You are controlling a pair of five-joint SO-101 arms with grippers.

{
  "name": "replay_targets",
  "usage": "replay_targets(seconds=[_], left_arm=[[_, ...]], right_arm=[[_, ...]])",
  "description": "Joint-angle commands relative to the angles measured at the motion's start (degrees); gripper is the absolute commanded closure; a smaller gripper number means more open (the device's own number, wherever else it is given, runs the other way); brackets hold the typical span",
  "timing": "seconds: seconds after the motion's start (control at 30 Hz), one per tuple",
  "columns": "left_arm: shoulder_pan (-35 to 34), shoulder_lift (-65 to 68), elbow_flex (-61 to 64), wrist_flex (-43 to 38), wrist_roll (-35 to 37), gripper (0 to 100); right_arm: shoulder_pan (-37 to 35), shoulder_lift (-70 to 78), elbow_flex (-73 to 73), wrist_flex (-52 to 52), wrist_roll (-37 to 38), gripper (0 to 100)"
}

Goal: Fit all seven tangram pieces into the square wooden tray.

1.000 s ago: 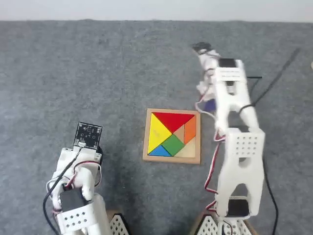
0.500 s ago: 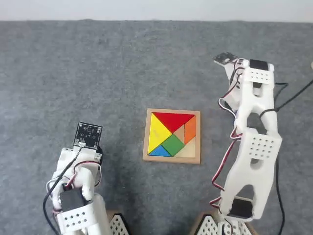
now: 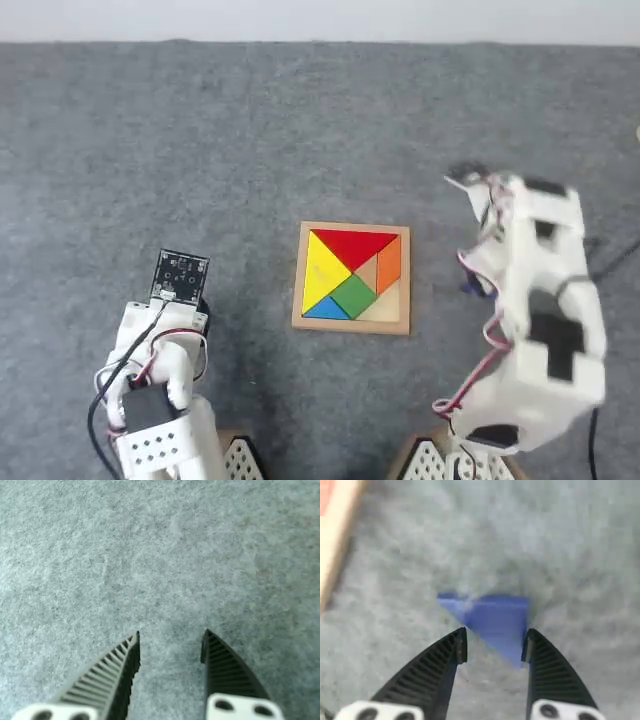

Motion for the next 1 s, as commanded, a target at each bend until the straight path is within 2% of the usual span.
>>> replay_targets(seconds=[0.0,0.3,0.37,0.8,0.87,0.97], left_arm=[[-0.4,-0.4,-0.6,0.4,-0.3,81],[-0.4,-0.4,-0.6,0.4,-0.3,81],[-0.4,-0.4,-0.6,0.4,-0.3,81],[-0.4,-0.4,-0.6,0.4,-0.3,81],[-0.4,-0.4,-0.6,0.4,-0.3,81],[-0.4,-0.4,-0.6,0.4,-0.3,81]], right_arm=[[1.5,-8.7,6.7,-6.7,-13.3,81.1],[-2.6,-10.5,12.5,-6.8,-50.7,81.2],[-3.2,-10.5,12.5,-8.0,-54.9,81.2],[-2.5,-10.9,11.9,-17.5,-53.1,80.8],[-2.2,-10.9,10.0,-16.6,-45.1,80.8],[-3.0,-10.6,8.0,-13.5,-26.1,80.8]])
